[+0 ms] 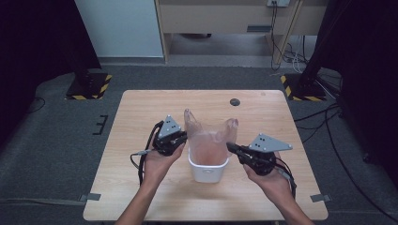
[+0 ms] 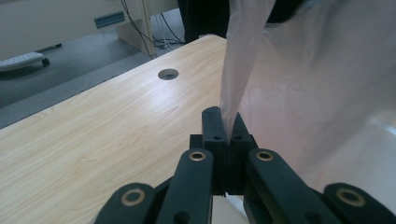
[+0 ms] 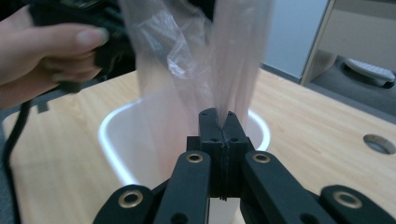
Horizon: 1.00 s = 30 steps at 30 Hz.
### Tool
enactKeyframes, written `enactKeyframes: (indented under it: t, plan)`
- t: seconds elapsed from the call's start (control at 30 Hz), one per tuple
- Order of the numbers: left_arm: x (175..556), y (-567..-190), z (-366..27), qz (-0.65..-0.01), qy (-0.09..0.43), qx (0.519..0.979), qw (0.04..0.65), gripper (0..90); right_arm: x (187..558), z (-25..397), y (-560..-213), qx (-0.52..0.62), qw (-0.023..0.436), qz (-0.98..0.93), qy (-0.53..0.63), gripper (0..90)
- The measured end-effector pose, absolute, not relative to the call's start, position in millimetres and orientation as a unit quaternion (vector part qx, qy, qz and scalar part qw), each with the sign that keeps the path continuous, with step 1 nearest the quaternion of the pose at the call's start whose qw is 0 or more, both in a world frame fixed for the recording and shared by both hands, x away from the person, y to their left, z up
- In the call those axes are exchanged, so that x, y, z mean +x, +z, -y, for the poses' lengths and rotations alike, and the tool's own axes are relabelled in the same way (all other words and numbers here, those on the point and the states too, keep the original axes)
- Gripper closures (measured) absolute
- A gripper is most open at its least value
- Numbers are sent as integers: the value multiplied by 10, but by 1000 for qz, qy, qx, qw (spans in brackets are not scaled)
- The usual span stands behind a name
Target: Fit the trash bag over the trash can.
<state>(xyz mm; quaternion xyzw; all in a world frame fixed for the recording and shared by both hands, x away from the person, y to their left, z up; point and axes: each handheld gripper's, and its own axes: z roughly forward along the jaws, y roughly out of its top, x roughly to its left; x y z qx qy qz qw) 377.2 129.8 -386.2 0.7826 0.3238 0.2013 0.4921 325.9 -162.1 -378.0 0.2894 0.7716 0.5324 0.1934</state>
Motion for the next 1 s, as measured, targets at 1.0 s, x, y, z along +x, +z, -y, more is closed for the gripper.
enactKeyframes:
  t: [1.0]
  plan:
    - [3993, -4107, -1386, -362, 206, 767, 488, 900, 2965, 1627, -4215, 266, 175, -817, 480, 900]
